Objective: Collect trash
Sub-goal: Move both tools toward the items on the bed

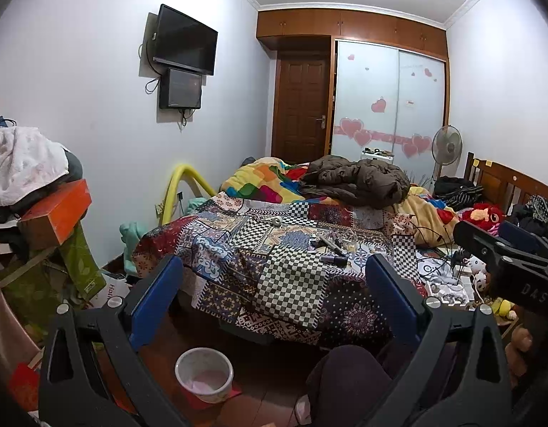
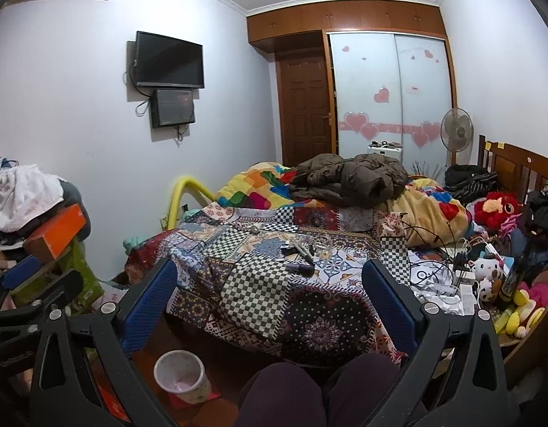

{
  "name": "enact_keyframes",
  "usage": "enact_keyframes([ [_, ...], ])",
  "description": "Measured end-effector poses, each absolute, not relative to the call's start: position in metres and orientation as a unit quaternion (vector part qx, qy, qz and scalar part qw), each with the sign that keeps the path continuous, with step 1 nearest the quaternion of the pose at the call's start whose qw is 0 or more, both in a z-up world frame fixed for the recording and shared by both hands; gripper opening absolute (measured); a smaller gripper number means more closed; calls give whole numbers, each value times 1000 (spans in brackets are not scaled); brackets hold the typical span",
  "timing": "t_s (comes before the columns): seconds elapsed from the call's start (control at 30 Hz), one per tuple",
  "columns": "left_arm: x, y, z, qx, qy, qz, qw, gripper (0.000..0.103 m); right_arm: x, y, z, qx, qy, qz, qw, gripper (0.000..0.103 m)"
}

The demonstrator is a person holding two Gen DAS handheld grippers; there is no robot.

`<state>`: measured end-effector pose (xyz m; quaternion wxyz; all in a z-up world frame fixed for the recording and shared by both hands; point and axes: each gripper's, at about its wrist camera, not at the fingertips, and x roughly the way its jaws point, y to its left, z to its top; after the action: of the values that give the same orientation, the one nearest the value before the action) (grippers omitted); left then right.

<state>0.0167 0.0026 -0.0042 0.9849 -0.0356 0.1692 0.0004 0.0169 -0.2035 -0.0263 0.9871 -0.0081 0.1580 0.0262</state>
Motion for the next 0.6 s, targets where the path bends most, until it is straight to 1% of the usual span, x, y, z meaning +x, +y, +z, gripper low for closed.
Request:
enact_keyframes([
  [0.27,66,-13,-11,-27,188,-3,982,103,60,-233,-31,13,183,-3,983,103],
  [0.53,145,-34,-21,-29,215,-25,976,103,110,-260,-32,1,200,-42,979,103],
  [0.6,168,-38,-25,-33,225,-29,973,98,122,-267,-31,1,203,-47,978,103],
])
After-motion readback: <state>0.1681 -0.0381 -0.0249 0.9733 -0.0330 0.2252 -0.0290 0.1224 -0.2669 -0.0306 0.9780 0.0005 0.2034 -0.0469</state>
